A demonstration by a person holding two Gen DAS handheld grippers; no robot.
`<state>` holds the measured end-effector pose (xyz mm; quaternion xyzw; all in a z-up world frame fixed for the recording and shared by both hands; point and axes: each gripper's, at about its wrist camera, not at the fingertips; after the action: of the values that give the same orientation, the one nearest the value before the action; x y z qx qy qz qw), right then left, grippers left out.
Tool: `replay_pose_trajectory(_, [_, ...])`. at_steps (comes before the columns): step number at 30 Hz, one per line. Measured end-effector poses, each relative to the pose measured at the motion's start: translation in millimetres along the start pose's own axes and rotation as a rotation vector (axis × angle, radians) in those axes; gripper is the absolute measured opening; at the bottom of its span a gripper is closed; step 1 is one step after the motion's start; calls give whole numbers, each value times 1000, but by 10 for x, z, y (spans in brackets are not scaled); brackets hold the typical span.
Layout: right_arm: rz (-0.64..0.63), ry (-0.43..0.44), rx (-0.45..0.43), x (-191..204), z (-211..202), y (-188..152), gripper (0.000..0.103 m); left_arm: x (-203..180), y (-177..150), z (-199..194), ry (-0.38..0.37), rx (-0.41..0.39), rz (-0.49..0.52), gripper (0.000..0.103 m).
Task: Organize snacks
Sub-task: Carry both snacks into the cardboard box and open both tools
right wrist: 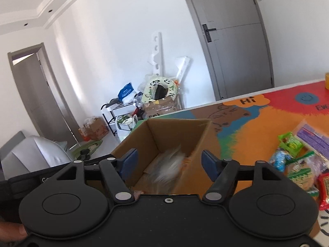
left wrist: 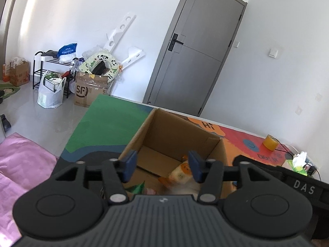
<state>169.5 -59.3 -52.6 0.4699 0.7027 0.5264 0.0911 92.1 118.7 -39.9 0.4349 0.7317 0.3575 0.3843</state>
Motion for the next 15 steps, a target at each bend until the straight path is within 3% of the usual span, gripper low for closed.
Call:
replay_pose_trajectory(2, [4,-24,-9,-62,-81,-7,72,-52,-13,-8,-2,-7,1,66])
replay_pose_trajectory(5, [5,-60,-19,-167,-213,-33,85,-135,-40,-17,-6,-13,4,75])
replay_pose_trajectory(8, [10,-114,-31,-275,-347,-85,96,-234,-80,-16,-23,-9,14,78])
replay_pose_trajectory(15, [56,-204,-31,-589,-619,-186,100,-526,-186,-60,-60,-19,59,90])
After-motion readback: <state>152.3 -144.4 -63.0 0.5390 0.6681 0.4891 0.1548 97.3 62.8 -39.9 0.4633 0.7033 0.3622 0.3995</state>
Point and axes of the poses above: each gripper's, at about its wrist camera, not at the fingertips, and z roughly the way its jaws point, x to its left, y to its top, and after that the axes turned 5 degrees about z, right-handed
